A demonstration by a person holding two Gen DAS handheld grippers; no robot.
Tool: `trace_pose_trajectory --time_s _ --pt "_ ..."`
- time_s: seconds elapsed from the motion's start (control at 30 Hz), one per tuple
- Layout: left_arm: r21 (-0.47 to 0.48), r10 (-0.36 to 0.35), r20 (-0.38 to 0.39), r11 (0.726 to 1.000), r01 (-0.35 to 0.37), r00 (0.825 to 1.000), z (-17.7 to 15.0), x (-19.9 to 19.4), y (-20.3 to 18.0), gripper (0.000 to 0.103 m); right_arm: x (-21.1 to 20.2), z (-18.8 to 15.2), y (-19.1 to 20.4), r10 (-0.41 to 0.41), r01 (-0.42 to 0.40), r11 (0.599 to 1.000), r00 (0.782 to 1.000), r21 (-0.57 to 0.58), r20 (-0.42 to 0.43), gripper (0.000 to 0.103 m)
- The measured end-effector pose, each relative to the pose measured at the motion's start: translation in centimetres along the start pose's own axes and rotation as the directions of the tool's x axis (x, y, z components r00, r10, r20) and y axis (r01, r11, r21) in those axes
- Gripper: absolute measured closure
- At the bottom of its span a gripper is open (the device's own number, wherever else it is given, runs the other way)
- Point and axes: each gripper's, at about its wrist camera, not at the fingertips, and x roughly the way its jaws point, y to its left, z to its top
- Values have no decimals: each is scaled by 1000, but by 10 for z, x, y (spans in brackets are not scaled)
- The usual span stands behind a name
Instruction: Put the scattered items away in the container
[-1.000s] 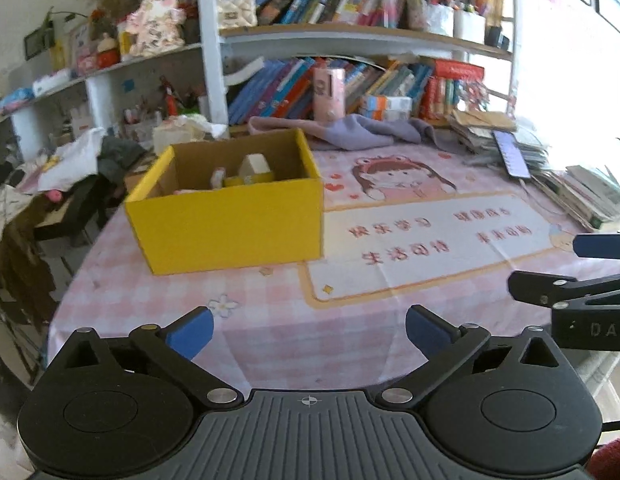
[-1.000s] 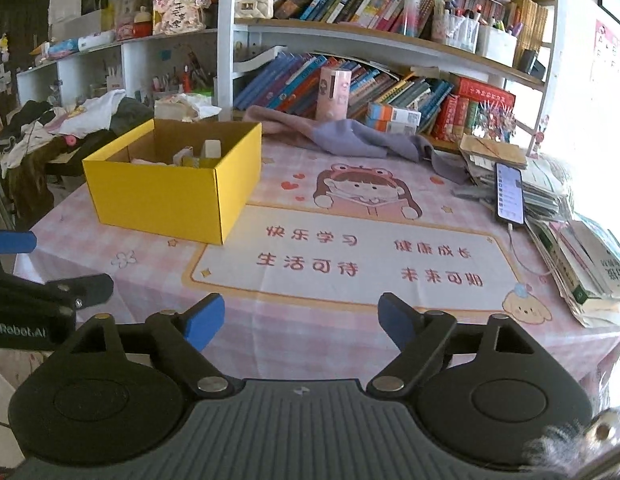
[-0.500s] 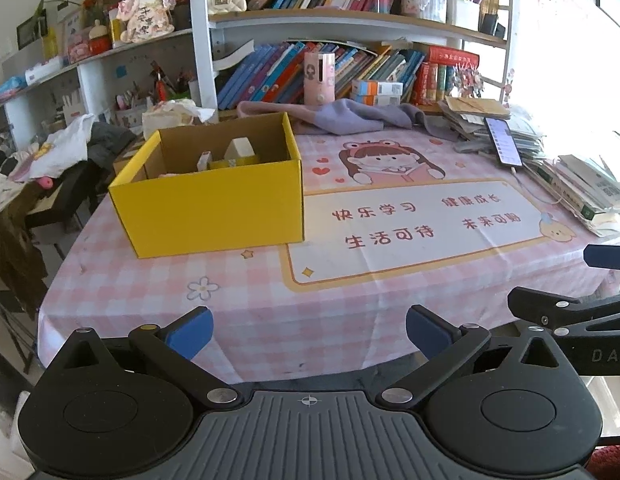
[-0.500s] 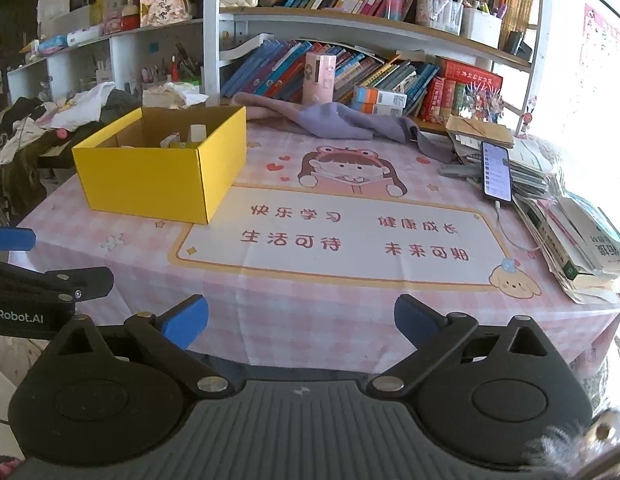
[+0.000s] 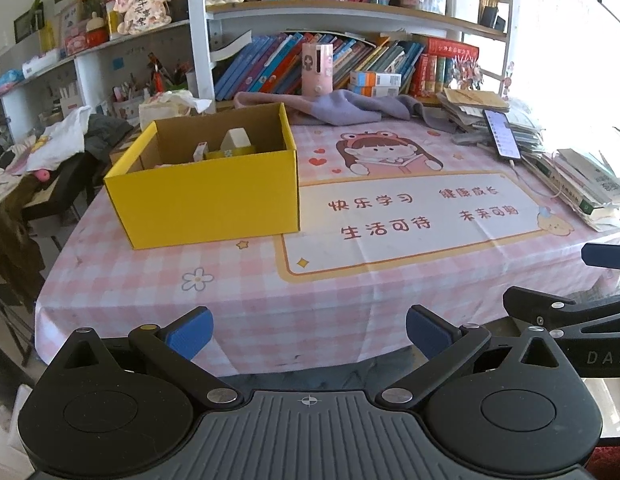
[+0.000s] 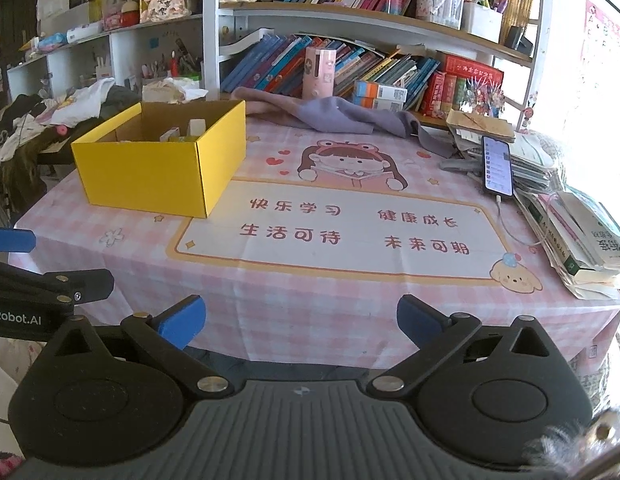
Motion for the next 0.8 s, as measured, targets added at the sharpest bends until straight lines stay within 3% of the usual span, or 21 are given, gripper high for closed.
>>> trace_pose_trajectory --time_s 0.8 --pt "-4 -8 -13 1000 8 1000 2 3 -2 0 5 0 -7 -3 3 1000 1000 5 -2 0"
